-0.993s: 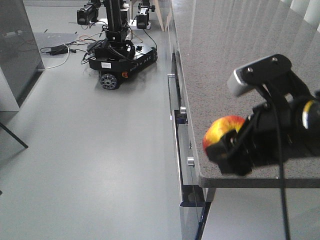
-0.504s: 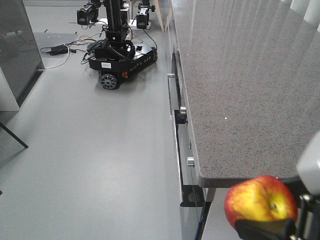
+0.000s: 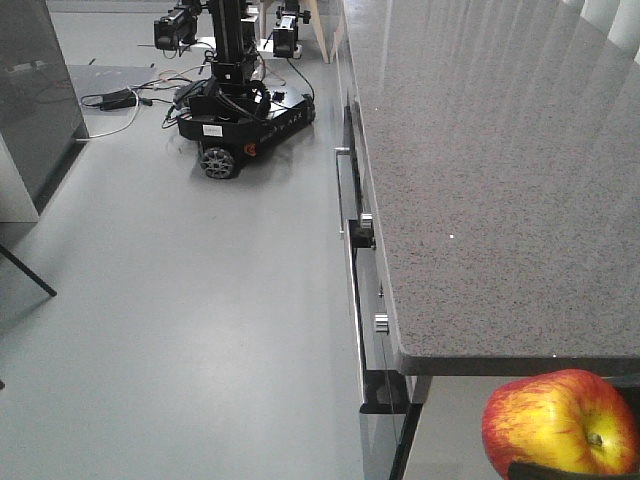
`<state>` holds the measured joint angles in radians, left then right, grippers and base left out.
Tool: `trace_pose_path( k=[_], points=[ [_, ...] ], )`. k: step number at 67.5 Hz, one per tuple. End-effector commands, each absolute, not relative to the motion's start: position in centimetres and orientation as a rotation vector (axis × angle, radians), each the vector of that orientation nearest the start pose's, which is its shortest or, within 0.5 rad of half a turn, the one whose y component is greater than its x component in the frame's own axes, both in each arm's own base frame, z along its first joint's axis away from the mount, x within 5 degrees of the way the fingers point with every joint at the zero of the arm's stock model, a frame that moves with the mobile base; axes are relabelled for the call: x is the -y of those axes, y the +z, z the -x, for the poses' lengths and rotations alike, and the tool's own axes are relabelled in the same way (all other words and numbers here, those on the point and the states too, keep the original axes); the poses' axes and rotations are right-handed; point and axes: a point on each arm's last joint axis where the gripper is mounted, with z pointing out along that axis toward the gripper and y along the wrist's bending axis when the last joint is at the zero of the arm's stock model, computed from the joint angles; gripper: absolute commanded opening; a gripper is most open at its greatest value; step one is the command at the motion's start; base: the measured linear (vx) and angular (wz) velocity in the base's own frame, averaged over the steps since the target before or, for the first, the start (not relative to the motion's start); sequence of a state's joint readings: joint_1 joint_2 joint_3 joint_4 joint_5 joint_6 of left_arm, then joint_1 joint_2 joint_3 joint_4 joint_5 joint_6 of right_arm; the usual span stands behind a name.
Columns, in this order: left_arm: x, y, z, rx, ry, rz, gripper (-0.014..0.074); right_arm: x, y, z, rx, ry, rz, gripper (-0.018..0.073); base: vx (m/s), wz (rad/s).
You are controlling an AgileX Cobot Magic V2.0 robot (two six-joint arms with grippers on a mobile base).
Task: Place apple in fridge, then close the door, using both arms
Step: 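Pull the held apple back off the counter toward the robot, then turn the base away from the counter toward the open fridge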
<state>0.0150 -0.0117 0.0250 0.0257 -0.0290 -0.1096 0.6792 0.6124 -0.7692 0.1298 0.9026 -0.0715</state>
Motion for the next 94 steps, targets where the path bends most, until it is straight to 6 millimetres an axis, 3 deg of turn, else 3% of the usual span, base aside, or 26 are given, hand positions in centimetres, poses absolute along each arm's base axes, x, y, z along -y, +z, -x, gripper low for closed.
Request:
trace_pose_path(
  k=[1, 61, 94],
  points=[
    [-0.04, 20.6, -5.54, -1.404, -0.075, 0.076, -0.0006, -7.21, 35.7, -7.53, -2.033, 0.508, 0.762, 0.0344, 0.0, 0.0],
    [-0.04, 20.6, -5.54, -1.404, -0.075, 0.076, -0.0006, -7.24, 35.7, -7.51, -2.034, 0.515, 0.761, 0.0344, 0.0, 0.02],
    [-0.04, 20.6, -5.54, -1.404, -0.075, 0.076, -0.0006, -7.24, 35.7, -7.51, -2.034, 0.514, 0.761, 0.0344, -0.02, 0.39]
  ],
)
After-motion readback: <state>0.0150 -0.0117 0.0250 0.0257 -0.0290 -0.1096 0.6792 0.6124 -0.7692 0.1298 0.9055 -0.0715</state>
